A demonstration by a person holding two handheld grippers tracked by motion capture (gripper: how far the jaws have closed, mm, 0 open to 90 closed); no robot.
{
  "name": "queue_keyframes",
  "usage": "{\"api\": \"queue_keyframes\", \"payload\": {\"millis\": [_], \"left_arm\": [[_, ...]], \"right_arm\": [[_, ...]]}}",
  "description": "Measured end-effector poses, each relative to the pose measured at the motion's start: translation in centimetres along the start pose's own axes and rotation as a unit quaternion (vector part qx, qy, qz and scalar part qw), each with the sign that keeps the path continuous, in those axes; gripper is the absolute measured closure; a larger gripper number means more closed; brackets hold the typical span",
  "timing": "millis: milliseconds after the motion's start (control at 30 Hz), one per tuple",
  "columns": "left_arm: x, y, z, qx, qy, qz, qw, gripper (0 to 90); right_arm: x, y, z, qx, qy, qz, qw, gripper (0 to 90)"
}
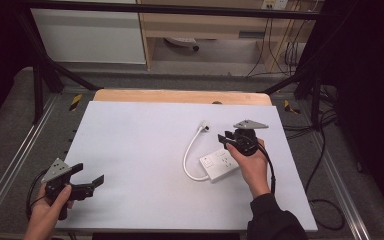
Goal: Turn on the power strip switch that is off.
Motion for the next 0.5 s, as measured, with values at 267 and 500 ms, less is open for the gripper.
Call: {"api": "queue_keyframes", "payload": {"millis": [267, 500], "left_arm": [[0.2, -0.2, 0.1, -0.005, -0.004, 0.003, 1.0, 7.1], [0.3, -0.2, 0.3, -0.009, -0.005, 0.005, 0.9999, 7.2]], "right_arm": [[1.1, 0.0, 1.6, 0.005, -0.012, 0.01, 0.9999, 69.5], [1.3, -0.3, 2.4, 0.016, -0.007, 0.019, 0.9997, 73.9]]}}
Point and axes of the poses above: each handheld gripper's, and its own axes: y roughly backward along the jaws, z roughly out of its underside, x roughly to its right, the point moved 10 cm from there along -y, roughly forward along the jaws, and after that the axes turned 2 degrees about z, right-handed, at the moved point
